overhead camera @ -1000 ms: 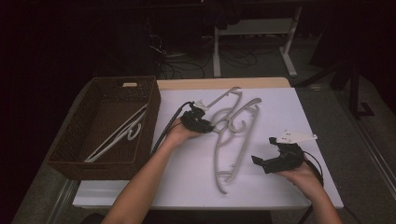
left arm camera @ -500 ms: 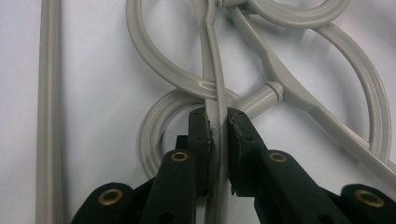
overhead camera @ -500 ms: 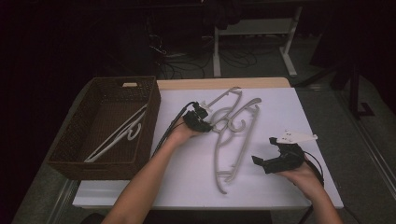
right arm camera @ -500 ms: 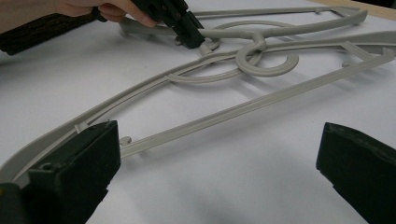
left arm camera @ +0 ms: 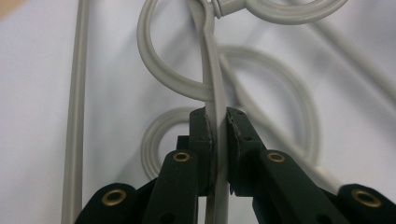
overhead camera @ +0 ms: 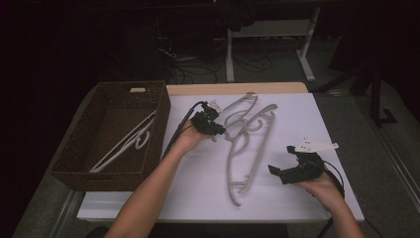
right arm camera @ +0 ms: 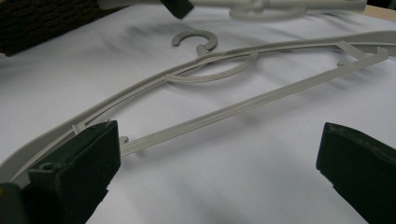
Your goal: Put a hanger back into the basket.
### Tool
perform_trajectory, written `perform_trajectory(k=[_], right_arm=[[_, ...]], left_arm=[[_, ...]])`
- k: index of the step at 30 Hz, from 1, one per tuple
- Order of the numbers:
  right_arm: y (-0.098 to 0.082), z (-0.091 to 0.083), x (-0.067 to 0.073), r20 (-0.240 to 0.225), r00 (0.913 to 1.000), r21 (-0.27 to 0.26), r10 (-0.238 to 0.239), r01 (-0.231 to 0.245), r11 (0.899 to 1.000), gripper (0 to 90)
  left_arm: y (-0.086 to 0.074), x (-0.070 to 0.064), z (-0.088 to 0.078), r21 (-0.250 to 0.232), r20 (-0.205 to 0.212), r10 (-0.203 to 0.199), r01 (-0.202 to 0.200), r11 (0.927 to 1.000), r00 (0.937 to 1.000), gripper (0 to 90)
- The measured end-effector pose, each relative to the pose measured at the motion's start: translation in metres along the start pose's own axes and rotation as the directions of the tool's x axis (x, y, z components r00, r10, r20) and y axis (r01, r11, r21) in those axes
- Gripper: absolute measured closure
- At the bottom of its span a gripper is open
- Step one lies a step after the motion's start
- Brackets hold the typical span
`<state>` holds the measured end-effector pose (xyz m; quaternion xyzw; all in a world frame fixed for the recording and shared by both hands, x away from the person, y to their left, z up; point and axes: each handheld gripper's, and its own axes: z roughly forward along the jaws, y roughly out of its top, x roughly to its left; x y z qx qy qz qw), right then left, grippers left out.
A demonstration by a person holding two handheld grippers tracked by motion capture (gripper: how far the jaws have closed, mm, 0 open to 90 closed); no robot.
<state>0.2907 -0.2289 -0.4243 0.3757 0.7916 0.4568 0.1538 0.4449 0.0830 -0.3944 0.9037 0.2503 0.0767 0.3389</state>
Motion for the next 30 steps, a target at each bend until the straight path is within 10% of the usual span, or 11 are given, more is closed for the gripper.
perform_trajectory(k=[15, 30], right_arm=[[0.0, -0.001, 0.0, 0.005, 1.0, -0.003, 0.003, -0.003, 1.0, 0.0], [0.0, -0.001, 0.0, 0.009, 1.0, -0.001, 0.004, -0.004, 1.0, 0.0]], left_arm=[[0.024, -0.021, -0.101, -0.089, 0.041, 0.02, -0.016, 0.9959, 0.999, 82.3], [-0.015, -0.004, -0.192, -0.141, 0.019, 0.008, -0.006, 0.99, 0.9998, 82.2]])
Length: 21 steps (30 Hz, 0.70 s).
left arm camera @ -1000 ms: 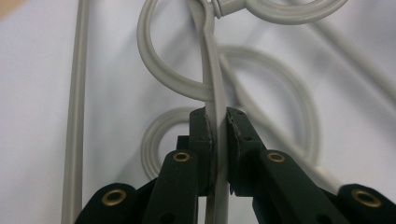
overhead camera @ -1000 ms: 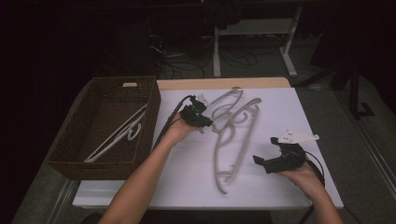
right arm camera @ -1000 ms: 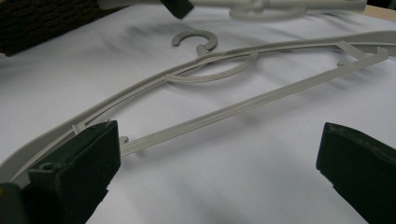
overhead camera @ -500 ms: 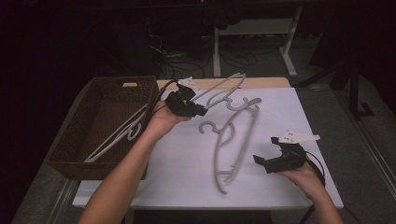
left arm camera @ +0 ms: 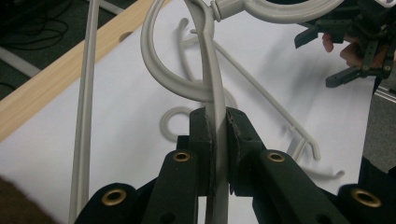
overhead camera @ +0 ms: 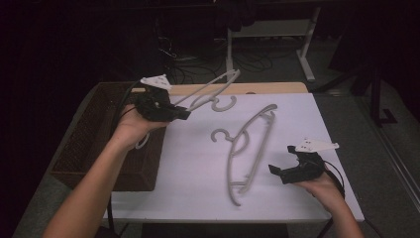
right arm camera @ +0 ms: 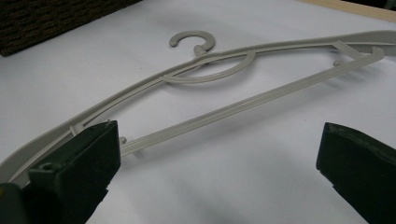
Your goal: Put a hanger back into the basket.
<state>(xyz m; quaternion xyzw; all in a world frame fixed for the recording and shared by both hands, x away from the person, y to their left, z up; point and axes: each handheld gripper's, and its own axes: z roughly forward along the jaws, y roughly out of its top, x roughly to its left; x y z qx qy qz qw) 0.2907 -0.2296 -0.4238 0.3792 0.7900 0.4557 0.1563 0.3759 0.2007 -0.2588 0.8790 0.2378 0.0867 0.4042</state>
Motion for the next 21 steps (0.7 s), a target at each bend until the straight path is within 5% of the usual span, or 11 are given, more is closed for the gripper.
perform_trajectory(k=[10, 21], right_arm=[[0.0, 0.0, 0.0, 0.006, 1.0, 0.003, 0.005, -0.005, 1.0, 0.0], [0.0, 0.001, -0.001, 0.008, 0.9999, 0.006, 0.008, -0.008, 1.0, 0.0]], left_arm=[[-0.04, 0.02, -0.05, -0.023, -0.054, -0.041, 0.04, 0.999, 0.9977, 82.2], [-0.095, 0.044, -0.091, -0.046, -0.121, -0.127, 0.122, 0.9915, 0.9845, 82.2]])
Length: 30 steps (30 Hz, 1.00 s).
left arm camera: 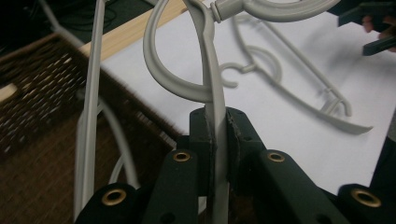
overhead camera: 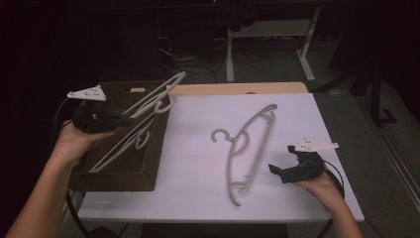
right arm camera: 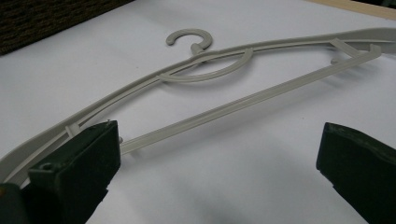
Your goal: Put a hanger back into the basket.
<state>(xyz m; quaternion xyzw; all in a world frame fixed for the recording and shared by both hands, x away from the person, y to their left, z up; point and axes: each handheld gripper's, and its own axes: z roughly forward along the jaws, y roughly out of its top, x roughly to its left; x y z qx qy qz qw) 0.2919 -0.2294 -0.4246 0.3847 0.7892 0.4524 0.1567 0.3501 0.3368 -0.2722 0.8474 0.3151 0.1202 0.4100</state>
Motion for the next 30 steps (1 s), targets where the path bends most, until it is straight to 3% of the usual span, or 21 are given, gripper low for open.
perform_trajectory(k=[5, 10, 18, 25, 27, 30], right_arm=[[0.0, 0.001, 0.0, 0.003, 1.0, 0.002, 0.002, -0.002, 1.0, 0.0], [0.0, 0.001, -0.001, 0.004, 1.0, 0.004, 0.002, -0.002, 1.0, 0.0], [0.0, 0.001, -0.001, 0.007, 1.0, 0.004, 0.003, -0.003, 1.0, 0.0], [0.0, 0.001, -0.002, 0.008, 1.0, 0.003, 0.005, -0.005, 1.0, 0.0], [0.0, 0.001, -0.002, 0.008, 0.9999, 0.003, 0.006, -0.006, 1.0, 0.0], [0.0, 0.001, -0.002, 0.008, 1.0, 0.002, 0.005, -0.005, 1.0, 0.0]], left_arm=[[-0.017, 0.016, -0.007, 0.002, -0.02, -0.021, 0.021, 0.9998, 0.9996, 82.2], [-0.039, 0.035, -0.011, -0.011, -0.038, -0.073, 0.072, 0.9973, 0.9966, 82.2], [-0.069, 0.057, 0.001, 0.047, -0.052, -0.13, 0.133, 0.99, 0.9901, 82.2], [-0.084, 0.066, 0.014, 0.105, -0.063, -0.158, 0.164, 0.9809, 0.9854, 81.3], [-0.087, 0.068, 0.013, 0.067, -0.071, -0.171, 0.176, 0.9822, 0.9827, 73.7], [-0.087, 0.069, 0.01, 0.046, -0.077, -0.176, 0.18, 0.9827, 0.9814, 67.3]])
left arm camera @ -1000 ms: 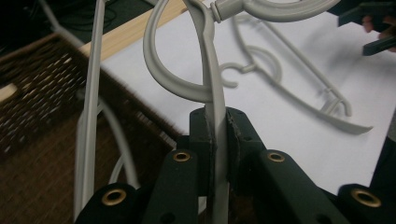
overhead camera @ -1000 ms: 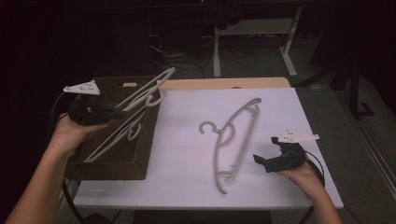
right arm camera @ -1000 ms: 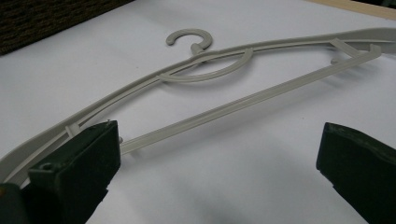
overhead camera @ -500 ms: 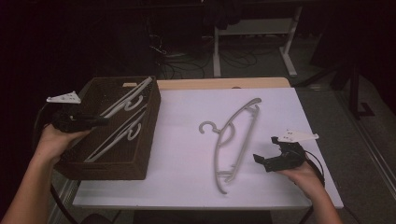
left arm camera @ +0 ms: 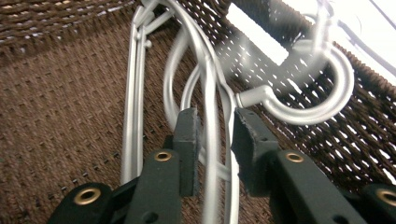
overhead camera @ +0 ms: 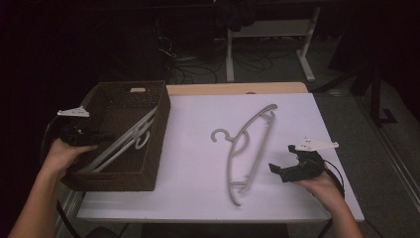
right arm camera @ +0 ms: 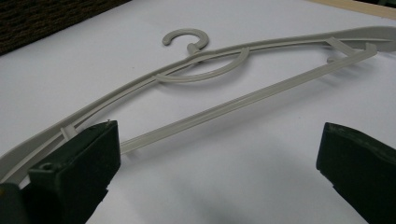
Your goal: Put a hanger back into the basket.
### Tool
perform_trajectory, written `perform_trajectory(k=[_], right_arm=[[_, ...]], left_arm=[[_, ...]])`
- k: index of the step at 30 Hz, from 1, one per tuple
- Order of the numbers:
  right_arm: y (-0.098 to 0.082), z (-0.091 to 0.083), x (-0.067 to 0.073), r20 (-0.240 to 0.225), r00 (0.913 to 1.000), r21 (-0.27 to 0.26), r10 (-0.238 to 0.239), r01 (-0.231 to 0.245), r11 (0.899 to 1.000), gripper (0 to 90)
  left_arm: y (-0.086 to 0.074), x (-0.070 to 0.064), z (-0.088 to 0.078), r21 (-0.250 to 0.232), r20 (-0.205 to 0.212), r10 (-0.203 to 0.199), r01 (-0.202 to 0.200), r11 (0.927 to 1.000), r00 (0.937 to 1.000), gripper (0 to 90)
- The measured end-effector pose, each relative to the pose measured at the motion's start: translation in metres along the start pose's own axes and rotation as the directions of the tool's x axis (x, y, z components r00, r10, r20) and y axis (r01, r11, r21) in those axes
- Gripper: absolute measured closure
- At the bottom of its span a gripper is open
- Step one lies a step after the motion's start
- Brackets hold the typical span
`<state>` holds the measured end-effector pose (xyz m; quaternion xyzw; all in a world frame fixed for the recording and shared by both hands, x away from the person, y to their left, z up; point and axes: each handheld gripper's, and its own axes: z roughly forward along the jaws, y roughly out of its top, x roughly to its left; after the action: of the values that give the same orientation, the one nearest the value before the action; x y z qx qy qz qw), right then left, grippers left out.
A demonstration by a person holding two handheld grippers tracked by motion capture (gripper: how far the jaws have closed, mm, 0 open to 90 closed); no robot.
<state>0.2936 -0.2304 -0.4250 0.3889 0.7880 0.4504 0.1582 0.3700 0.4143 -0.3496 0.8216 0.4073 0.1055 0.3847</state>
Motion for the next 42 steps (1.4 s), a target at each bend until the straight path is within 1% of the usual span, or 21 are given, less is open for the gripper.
perform_trajectory(k=[2, 4, 7, 13, 15, 17, 20, 24, 25, 26, 29, 30, 31, 32, 34, 37, 38, 40, 42], right_arm=[[0.0, 0.0, 0.0, 0.0, 1.0, 0.001, 0.0, 0.0, 1.0, 0.0], [0.0, 0.0, 0.0, 0.0, 1.0, 0.0, -0.001, 0.001, 1.0, 0.0], [0.0, 0.0, 0.0, 0.001, 1.0, 0.0, 0.002, -0.002, 1.0, 0.0], [0.001, 0.001, -0.001, 0.006, 0.9999, -0.005, 0.014, -0.014, 1.0, 0.0], [0.001, 0.001, -0.001, 0.008, 0.9999, -0.004, 0.015, -0.015, 1.0, 0.0], [0.002, 0.001, -0.001, 0.009, 0.9999, -0.003, 0.013, -0.013, 1.0, 0.0], [0.002, 0.001, -0.001, 0.007, 0.9999, -0.004, 0.011, -0.011, 1.0, 0.0], [0.001, 0.0, -0.001, 0.003, 0.9999, -0.006, 0.015, -0.015, 1.0, 0.0], [0.001, 0.0, -0.001, 0.003, 0.9999, -0.005, 0.012, -0.012, 1.0, 0.0], [0.001, 0.0, -0.001, 0.001, 0.9999, -0.005, 0.011, -0.011, 1.0, 0.0], [0.001, 0.0, 0.0, -0.001, 1.0, -0.005, 0.006, -0.006, 1.0, 0.0], [0.001, 0.0, -0.001, 0.0, 1.0, -0.006, 0.007, -0.007, 1.0, 0.0], [0.001, 0.0, -0.001, 0.001, 1.0, -0.006, 0.006, -0.006, 1.0, 0.0], [0.001, 0.0, -0.002, 0.001, 1.0, -0.005, 0.008, -0.008, 1.0, 0.0], [0.001, 0.0, -0.002, 0.001, 1.0, -0.004, 0.008, -0.008, 1.0, 0.0], [0.001, 0.0, -0.001, 0.002, 1.0, -0.002, 0.004, -0.004, 1.0, 0.0], [0.001, 0.0, -0.001, 0.001, 1.0, -0.002, 0.005, -0.005, 1.0, 0.0], [0.001, 0.0, -0.001, 0.002, 1.0, -0.003, 0.004, -0.004, 1.0, 0.0], [0.0, 0.0, -0.002, 0.003, 1.0, 0.001, 0.005, -0.005, 1.0, 0.0]], left_arm=[[0.001, -0.001, -0.002, -0.013, 0.001, 0.002, -0.002, 0.9999, 1.0, 62.7], [0.003, -0.003, -0.002, -0.024, 0.003, 0.001, -0.001, 0.9997, 1.0, 55.4], [0.009, -0.011, -0.002, -0.051, 0.01, 0.011, -0.01, 0.9986, 0.9999, 47.8], [0.026, -0.032, 0.002, -0.1, 0.029, 0.032, -0.029, 0.9945, 0.9991, 35.4], [0.033, -0.041, 0.005, -0.116, 0.038, 0.051, -0.046, 0.9922, 0.998, 31.3], [0.041, -0.052, 0.008, -0.129, 0.056, 0.067, -0.059, 0.9898, 0.9962, 29.2], [0.052, -0.068, 0.015, -0.146, 0.082, 0.093, -0.08, 0.986, 0.9923, 26.9], [0.066, -0.091, 0.026, -0.155, 0.108, 0.129, -0.112, 0.9816, 0.9858, 25.9], [0.07, -0.099, 0.03, -0.16, 0.116, 0.141, -0.122, 0.9796, 0.9831, 25.6], [0.073, -0.104, 0.033, -0.164, 0.124, 0.148, -0.127, 0.9783, 0.9812, 25.1], [0.084, -0.123, 0.045, -0.175, 0.154, 0.176, -0.149, 0.9733, 0.9722, 24.5], [0.086, -0.127, 0.048, -0.177, 0.159, 0.179, -0.15, 0.9727, 0.9709, 24.3], [0.089, -0.132, 0.052, -0.179, 0.168, 0.185, -0.155, 0.9716, 0.9683, 24.3], [0.093, -0.139, 0.057, -0.184, 0.181, 0.193, -0.16, 0.9697, 0.9643, 24.3], [0.098, -0.148, 0.065, -0.185, 0.197, 0.204, -0.168, 0.9683, 0.9591, 24.3], [0.103, -0.161, 0.078, -0.188, 0.214, 0.21, -0.171, 0.9671, 0.9539, 24.3], [0.104, -0.165, 0.082, -0.187, 0.216, 0.211, -0.172, 0.9672, 0.9534, 24.3], [0.106, -0.174, 0.092, -0.184, 0.225, 0.22, -0.181, 0.9662, 0.9491, 24.3], [0.106, -0.181, 0.101, -0.182, 0.225, 0.223, -0.184, 0.9659, 0.9484, 24.3]])
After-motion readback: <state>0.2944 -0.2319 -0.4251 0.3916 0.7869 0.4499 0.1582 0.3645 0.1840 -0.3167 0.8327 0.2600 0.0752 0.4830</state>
